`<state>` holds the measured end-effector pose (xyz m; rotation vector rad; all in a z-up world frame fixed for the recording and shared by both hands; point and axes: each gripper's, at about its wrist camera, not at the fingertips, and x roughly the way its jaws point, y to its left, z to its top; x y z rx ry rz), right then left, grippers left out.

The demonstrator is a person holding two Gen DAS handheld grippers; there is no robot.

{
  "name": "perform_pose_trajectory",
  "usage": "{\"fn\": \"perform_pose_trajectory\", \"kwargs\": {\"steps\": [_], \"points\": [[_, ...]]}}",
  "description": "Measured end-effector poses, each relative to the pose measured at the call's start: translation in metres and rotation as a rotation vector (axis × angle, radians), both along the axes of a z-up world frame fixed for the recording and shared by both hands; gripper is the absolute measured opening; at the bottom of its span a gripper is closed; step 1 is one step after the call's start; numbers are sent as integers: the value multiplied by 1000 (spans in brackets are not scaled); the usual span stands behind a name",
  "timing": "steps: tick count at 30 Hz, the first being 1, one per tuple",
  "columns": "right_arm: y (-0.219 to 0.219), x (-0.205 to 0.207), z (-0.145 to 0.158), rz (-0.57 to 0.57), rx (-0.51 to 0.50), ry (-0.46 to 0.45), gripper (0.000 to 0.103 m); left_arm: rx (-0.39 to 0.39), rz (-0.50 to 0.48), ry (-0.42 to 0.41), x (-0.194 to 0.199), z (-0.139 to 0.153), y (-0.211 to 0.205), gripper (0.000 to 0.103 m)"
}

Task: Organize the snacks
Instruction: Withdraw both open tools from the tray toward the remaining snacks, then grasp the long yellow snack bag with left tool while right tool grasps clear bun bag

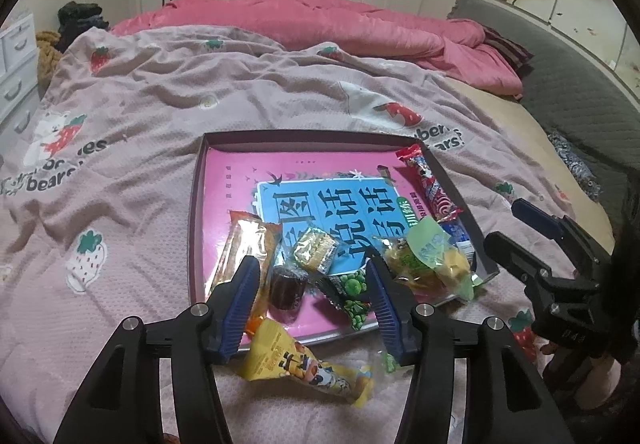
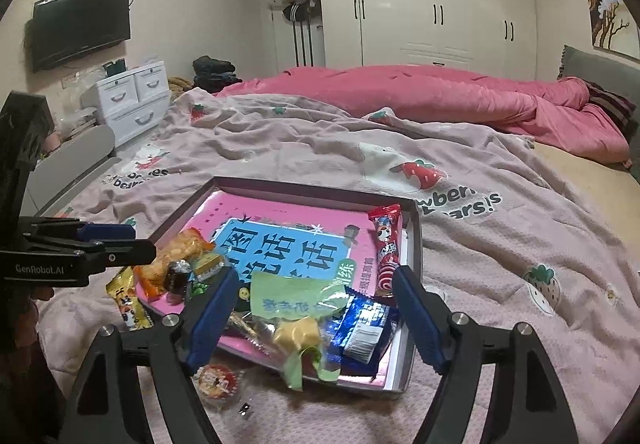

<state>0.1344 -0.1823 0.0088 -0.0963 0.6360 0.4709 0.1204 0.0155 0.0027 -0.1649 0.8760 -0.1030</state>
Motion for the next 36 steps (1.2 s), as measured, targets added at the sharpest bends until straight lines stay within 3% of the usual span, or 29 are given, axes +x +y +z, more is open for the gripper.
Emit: {"fn": "perform_pose_trajectory", "kwargs": {"steps": [5, 21, 36], "points": [[5, -8, 2, 21, 11, 3, 86, 6, -2, -10, -6, 6, -1, 61], [2, -33, 0, 29, 76, 90, 90, 17, 17, -15, -31, 22, 14, 61], [14, -52, -19, 27, 56, 217, 90, -42, 37, 81, -61, 2, 39, 61]]}}
